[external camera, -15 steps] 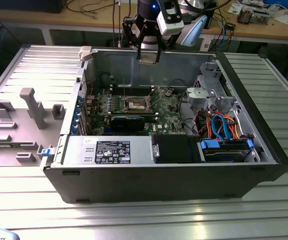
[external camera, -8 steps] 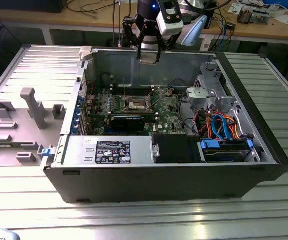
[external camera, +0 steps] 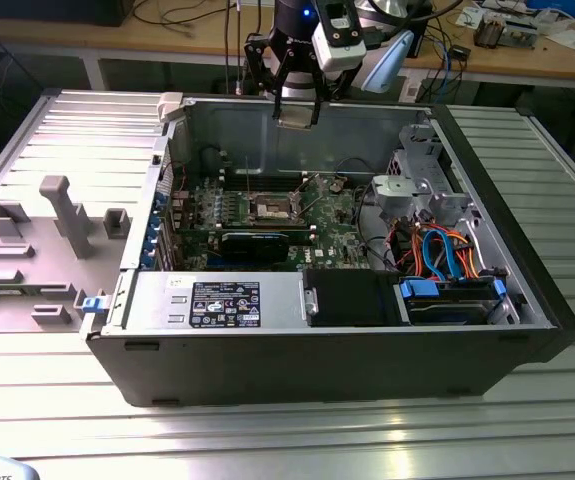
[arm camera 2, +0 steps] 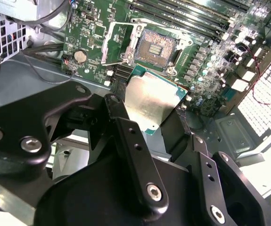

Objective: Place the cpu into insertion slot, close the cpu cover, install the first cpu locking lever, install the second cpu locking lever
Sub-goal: 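Place the cpu into insertion slot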

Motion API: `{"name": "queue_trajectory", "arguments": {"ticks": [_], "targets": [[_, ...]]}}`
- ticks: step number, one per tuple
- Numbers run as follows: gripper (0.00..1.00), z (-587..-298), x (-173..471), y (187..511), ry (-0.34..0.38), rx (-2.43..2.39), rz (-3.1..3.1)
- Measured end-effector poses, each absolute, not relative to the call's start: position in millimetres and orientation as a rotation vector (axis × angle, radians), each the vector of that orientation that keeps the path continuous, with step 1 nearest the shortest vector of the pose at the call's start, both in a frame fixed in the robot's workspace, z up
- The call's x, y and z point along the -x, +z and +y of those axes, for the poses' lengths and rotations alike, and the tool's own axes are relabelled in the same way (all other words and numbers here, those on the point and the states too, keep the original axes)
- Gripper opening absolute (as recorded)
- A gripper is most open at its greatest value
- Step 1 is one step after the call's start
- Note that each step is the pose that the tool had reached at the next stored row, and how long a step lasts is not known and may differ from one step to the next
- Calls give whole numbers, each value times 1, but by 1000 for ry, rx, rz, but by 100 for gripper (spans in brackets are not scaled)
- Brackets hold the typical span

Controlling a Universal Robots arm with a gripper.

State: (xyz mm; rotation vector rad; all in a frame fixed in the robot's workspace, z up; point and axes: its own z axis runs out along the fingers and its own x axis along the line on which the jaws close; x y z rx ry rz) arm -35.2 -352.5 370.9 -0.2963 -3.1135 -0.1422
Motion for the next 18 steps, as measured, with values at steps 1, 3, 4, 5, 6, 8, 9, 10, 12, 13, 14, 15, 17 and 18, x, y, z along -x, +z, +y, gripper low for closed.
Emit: {"name": "queue_trajectory", "arguments": {"ticks": [1, 3, 4, 5, 6, 8, 9, 10, 12, 13, 14, 15, 17, 18], "targets": [[54, -352, 35, 371, -142, 297, -3113], [54, -352, 35, 371, -142, 298, -3113], [54, -352, 35, 371, -142, 299, -3113], [54, -352, 35, 371, -142, 300, -3113], [54, -352, 35, 371, -142, 301, -3113], [54, -352, 35, 371, -142, 303, -3113], [54, -352, 35, 371, -142, 304, -3113], [54, -352, 35, 371, -142, 306, -3113], [54, -352, 35, 371, -142, 308, -3113], [54, -352, 35, 371, -142, 308, -3113], [54, -352, 35, 371, -142, 310, -3113], [54, -352, 35, 371, -142, 310, -3113], [54, -352, 35, 371, -142, 311, -3112], [54, -352, 35, 371, -142, 312, -3112]]}}
